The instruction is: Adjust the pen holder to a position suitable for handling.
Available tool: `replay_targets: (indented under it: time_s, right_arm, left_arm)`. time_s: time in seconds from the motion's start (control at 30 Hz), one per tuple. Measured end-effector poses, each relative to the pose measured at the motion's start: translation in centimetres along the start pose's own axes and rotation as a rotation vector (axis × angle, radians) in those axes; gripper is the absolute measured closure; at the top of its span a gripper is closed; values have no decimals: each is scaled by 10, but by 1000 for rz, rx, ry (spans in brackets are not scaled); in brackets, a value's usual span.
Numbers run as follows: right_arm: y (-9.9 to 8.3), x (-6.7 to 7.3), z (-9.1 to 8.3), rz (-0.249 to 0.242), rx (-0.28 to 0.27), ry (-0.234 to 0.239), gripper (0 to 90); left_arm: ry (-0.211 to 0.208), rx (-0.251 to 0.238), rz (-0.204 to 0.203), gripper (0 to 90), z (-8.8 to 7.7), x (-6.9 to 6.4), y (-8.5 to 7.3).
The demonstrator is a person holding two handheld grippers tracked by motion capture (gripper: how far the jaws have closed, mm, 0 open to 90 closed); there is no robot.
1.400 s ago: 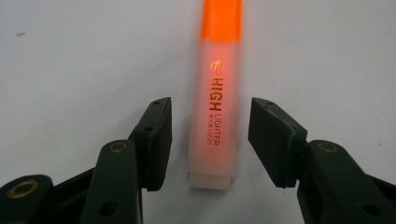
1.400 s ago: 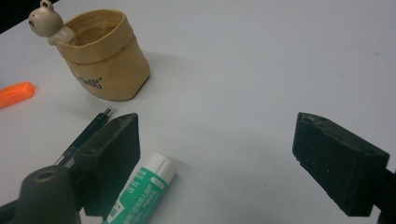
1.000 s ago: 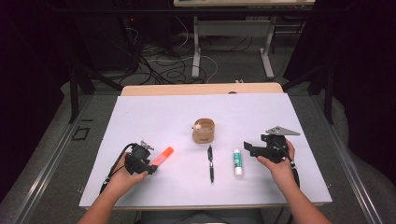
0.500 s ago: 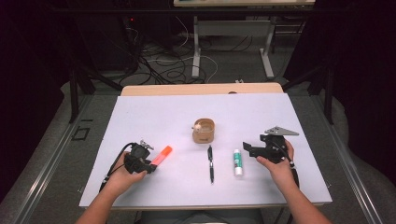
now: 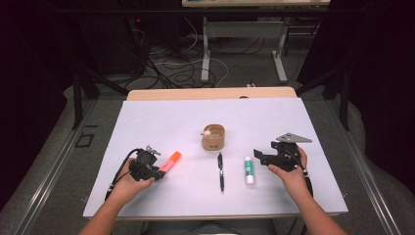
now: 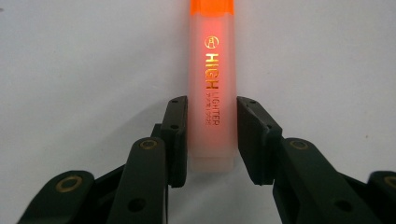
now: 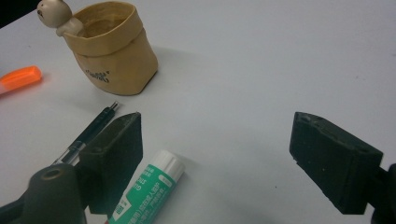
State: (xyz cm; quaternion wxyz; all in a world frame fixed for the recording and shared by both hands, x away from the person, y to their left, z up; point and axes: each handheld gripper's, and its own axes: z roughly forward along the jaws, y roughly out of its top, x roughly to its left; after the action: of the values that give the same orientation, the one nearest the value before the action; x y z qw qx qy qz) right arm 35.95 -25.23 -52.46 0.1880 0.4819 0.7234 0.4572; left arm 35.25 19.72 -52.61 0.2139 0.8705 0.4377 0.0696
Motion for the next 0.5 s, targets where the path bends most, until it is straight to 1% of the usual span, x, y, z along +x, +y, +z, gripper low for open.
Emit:
replay_targets:
  time_s: [0.03, 0.07, 0.1, 0.13, 0.17, 0.2, 0.23, 0.27, 0.33, 0.37, 0.4, 0.43, 0.5]
  right_arm:
    - [0, 0, 0, 2, 2, 0, 170]
    - [0, 0, 1, 1, 6, 4, 170]
    - [-1, 1, 1, 13, 14, 7, 170]
    - [-1, 1, 2, 8, 12, 10, 170]
    - [-1, 1, 2, 15, 16, 16, 170]
    - [-2, 2, 3, 15, 16, 24, 170]
    - [-2, 2, 3, 14, 18, 30, 170]
    - [-2, 4, 3, 23, 21, 36, 170]
    - [-2, 6, 4, 15, 22, 49, 174]
    - [-2, 7, 4, 14, 21, 50, 182]
    - [-1, 8, 4, 9, 22, 58, 191]
    - [-1, 10, 5, 3, 25, 58, 197]
    - [-1, 13, 5, -1, 28, 72, 204]
  left_arm:
    - [-11, 1, -8, 659, -1, 0, 0]
    - [-12, -12, -10, 660, -2, 0, 1]
    - [-14, -30, -20, 660, -3, -1, 1]
    - [-10, -36, -17, 660, -4, -1, 1]
    - [-10, -55, -23, 660, -5, -1, 1]
    - [-5, -65, -24, 660, -6, -2, 1]
    - [-9, -75, -27, 660, -7, -2, 2]
    - [-5, -88, -28, 660, -9, -3, 2]
    - [0, -111, -29, 660, -11, -4, 2]
    - [-8, -117, -29, 660, -13, -4, 3]
    - [-4, -148, -38, 660, -14, -5, 3]
    - [-5, -166, -36, 660, -16, -6, 3]
    - [-13, -198, -36, 660, -20, -9, 4]
